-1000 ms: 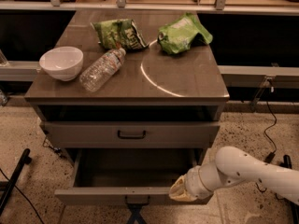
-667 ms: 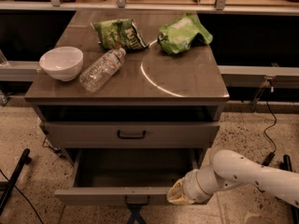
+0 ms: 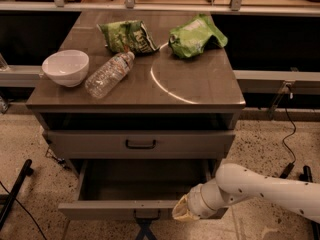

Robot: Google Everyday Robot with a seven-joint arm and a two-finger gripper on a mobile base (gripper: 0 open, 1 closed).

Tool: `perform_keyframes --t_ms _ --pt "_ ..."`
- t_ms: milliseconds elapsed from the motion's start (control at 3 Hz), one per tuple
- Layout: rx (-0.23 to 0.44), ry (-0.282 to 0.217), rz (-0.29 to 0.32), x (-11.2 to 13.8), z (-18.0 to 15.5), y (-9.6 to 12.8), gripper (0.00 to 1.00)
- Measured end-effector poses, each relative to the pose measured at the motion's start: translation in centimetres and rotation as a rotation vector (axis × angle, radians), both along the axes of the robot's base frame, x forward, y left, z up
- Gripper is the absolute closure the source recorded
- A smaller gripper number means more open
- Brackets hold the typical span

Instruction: Close middle drawer

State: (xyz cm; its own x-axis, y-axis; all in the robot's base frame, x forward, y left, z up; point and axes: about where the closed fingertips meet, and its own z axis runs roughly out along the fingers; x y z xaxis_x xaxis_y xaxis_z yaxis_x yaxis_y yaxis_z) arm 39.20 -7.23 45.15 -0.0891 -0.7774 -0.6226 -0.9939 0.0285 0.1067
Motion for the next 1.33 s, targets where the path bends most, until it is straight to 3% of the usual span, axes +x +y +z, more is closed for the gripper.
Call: perform_keyframes --t_ms 667,1333 --pt "-0.017 -0.016 0.026 2.6 -0.4 2.0 1.00" --pt "0.003 -0.065 0.021 6.0 0.7 3.3 1.00"
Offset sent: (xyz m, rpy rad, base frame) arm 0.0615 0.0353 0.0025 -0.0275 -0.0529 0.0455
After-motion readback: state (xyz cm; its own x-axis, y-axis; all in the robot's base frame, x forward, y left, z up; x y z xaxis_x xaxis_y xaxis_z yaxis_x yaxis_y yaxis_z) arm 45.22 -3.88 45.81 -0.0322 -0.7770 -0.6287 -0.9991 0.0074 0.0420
